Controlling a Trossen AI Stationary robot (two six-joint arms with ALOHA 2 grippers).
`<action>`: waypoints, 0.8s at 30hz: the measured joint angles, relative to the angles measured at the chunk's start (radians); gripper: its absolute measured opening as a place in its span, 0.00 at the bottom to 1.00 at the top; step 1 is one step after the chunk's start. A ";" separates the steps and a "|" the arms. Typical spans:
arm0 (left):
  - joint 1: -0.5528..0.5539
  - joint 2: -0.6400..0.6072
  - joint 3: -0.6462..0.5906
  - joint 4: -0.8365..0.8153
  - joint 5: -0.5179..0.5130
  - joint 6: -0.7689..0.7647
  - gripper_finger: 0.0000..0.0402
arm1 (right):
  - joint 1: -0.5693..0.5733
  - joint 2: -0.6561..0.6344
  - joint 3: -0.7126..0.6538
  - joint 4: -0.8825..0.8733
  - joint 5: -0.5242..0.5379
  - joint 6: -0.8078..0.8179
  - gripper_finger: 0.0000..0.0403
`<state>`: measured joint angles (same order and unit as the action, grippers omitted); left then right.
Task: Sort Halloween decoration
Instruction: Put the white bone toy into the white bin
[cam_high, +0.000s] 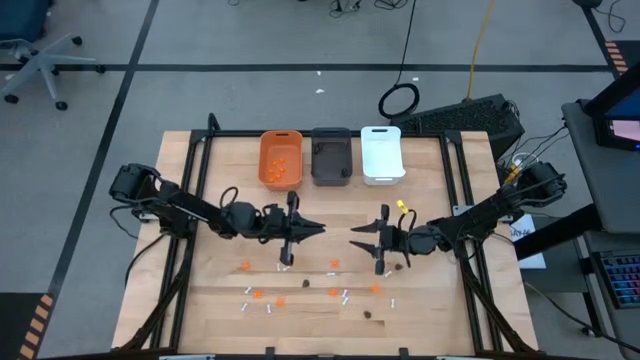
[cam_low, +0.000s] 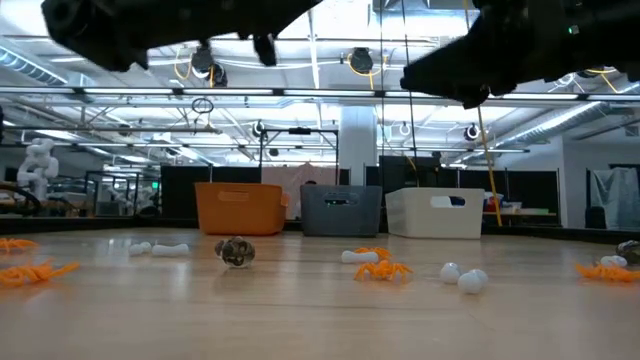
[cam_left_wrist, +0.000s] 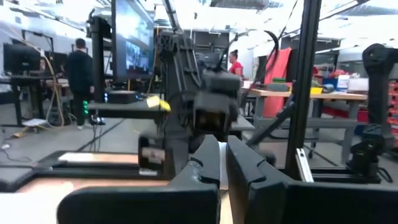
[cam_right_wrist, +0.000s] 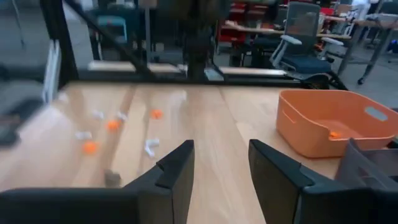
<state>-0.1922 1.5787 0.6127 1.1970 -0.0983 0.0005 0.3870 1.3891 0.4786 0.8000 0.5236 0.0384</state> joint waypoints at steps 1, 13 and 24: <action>0.001 0.000 0.020 -0.023 -0.004 0.009 0.00 | 0.000 0.000 0.000 -0.017 0.003 -0.019 0.34; 0.100 0.000 0.208 -0.279 -0.010 0.036 0.00 | 0.022 -0.065 0.000 -0.177 0.235 -0.390 0.34; 0.286 0.081 0.364 -0.324 -0.007 0.110 0.00 | 0.050 -0.126 0.000 -0.613 0.236 -0.006 0.34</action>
<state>0.0934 1.6597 0.9767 0.8729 -0.1049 0.1105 0.4374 1.2628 0.4786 0.1867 0.7593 0.0328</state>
